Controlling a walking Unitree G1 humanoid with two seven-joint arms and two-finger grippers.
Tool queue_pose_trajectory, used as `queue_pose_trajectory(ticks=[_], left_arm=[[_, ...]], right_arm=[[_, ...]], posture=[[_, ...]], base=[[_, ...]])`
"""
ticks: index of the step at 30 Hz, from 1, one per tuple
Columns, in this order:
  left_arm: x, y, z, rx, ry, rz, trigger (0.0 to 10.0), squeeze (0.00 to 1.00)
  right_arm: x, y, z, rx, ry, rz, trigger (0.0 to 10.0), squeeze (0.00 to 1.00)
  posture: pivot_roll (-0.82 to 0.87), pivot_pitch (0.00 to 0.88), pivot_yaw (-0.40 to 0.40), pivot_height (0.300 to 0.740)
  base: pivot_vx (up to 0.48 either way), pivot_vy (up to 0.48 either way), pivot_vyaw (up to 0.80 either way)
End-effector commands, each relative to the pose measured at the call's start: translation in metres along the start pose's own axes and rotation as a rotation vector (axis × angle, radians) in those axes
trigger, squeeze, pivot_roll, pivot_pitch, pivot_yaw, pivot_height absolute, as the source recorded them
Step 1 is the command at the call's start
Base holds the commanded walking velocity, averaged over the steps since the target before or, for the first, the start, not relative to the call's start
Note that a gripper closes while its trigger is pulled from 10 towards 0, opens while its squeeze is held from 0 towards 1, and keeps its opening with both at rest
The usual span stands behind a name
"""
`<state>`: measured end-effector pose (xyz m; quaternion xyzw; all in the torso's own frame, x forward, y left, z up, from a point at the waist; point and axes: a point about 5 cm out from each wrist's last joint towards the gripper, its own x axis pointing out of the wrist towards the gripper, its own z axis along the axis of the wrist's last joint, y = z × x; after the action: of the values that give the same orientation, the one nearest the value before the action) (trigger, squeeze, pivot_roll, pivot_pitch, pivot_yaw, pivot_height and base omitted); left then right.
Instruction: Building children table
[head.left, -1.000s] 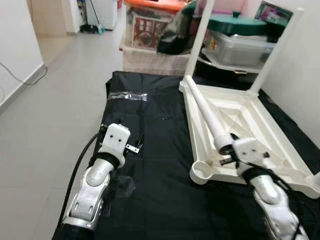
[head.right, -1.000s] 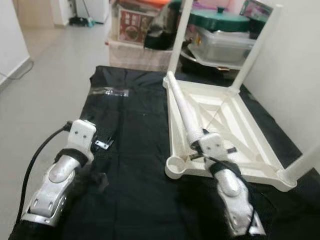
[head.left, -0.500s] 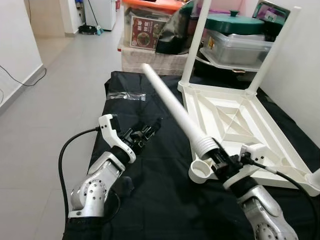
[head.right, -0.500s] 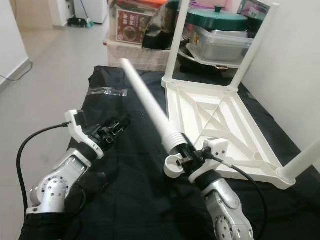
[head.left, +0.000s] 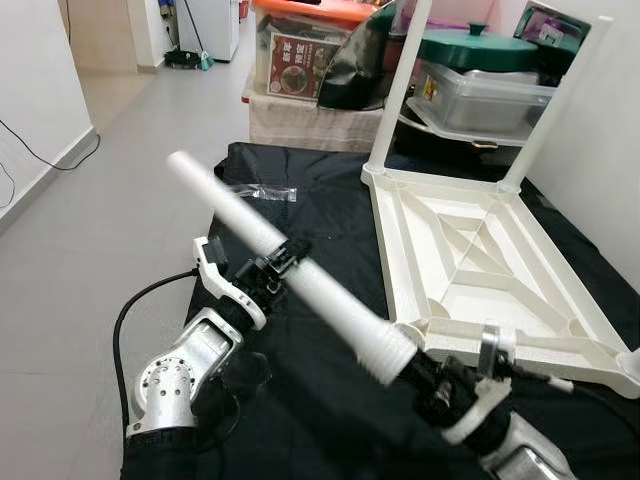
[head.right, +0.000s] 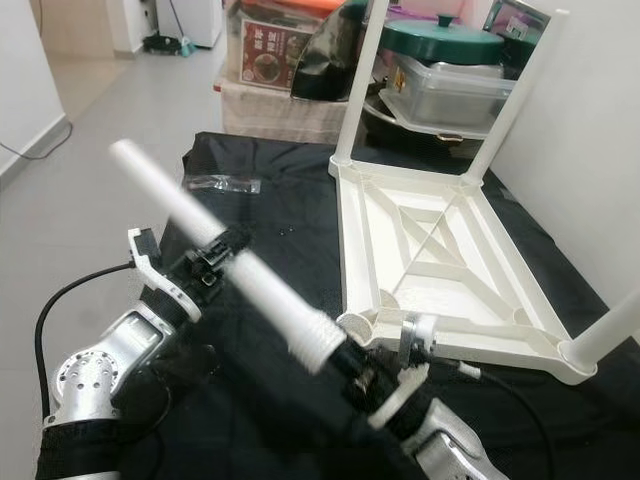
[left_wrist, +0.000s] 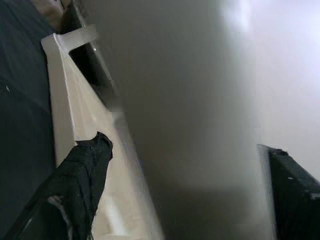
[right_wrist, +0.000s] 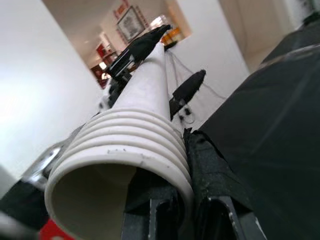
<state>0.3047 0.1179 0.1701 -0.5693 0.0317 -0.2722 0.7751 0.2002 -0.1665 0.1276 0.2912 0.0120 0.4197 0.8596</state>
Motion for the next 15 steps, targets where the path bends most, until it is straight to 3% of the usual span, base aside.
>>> queue_pose_trajectory(ticks=[1,7,11,12,15], left_arm=[[0.003,-0.001,0.001,-0.064,0.002,-0.010,10.0,0.00],[0.002,-0.001,0.017,-0.109,-0.040,-0.040,10.0,0.00],[-0.001,-0.002,0.027,-0.122,-0.069,-0.059,10.0,0.00],[-0.006,-0.001,0.033,-0.137,-0.089,-0.064,10.0,0.00],[-0.007,0.000,0.034,-0.141,-0.086,-0.067,10.0,0.00]], right_arm=[[0.000,0.008,0.002,0.014,0.006,0.076,0.0,0.00],[-0.011,0.006,0.002,0.027,0.051,0.089,0.0,0.00],[-0.029,0.001,0.004,0.044,0.071,0.057,0.0,0.00],[-0.044,-0.002,0.005,0.059,0.083,0.018,0.0,0.00],[-0.048,-0.003,0.006,0.065,0.086,0.010,0.0,0.00]], posture=[[0.14,0.000,-0.129,0.740],[0.14,0.000,-0.126,0.740],[0.13,0.000,-0.133,0.740],[0.14,0.000,-0.136,0.740],[0.14,0.000,-0.137,0.740]], base=[[0.000,0.000,0.00],[0.000,0.000,0.00],[0.000,0.000,0.00],[0.000,0.000,0.00],[0.000,0.000,0.00]])
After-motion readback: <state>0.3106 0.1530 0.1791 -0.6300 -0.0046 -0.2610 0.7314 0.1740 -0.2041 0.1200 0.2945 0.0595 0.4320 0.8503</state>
